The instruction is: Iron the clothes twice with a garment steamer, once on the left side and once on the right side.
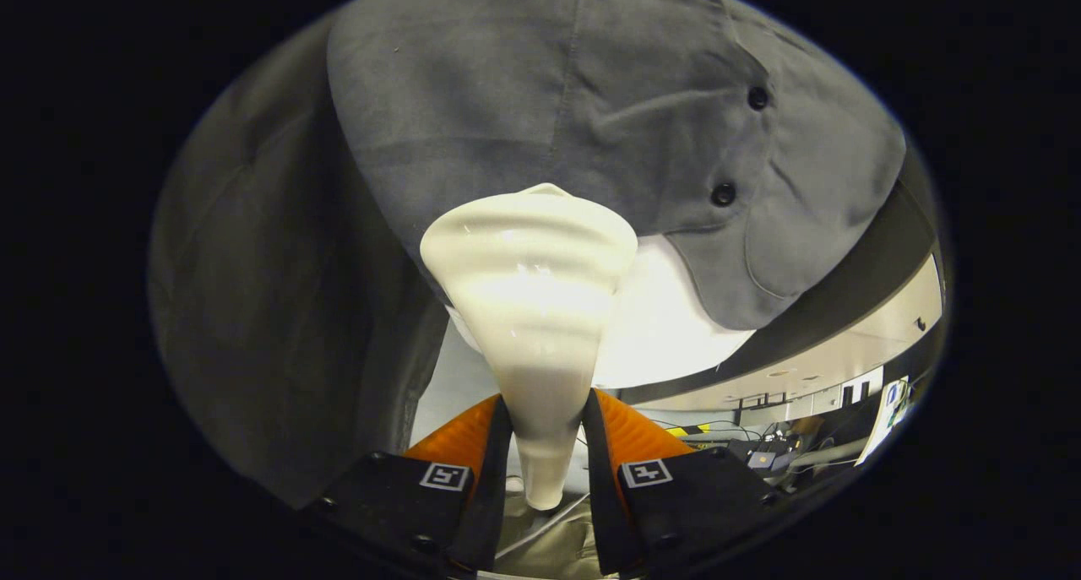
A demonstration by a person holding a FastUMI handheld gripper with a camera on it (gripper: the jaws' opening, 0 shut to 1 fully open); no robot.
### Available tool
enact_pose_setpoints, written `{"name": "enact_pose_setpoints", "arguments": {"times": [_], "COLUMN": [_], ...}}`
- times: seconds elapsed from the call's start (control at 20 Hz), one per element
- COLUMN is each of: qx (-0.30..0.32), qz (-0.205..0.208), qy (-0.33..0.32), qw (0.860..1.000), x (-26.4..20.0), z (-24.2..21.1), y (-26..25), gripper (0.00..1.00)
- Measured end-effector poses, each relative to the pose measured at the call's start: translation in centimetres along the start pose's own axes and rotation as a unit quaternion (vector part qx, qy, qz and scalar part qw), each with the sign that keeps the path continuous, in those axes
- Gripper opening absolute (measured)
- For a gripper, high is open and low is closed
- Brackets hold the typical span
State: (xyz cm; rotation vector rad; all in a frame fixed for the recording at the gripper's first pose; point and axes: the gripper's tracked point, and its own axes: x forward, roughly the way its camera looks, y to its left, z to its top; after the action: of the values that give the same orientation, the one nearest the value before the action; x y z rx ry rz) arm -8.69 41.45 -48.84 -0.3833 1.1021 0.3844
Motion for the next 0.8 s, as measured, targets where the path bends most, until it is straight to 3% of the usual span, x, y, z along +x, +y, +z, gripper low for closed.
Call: {"name": "enact_pose_setpoints", "arguments": {"times": [0.4,0.8], "qx": [0.031,0.079], "qz": [-0.012,-0.034], "qy": [-0.049,-0.148], "qw": [0.998,0.985], "x": [-6.3,-15.2], "z": [2.4,7.9], "y": [-5.2,-14.8], "gripper": [0.51,0.51]}}
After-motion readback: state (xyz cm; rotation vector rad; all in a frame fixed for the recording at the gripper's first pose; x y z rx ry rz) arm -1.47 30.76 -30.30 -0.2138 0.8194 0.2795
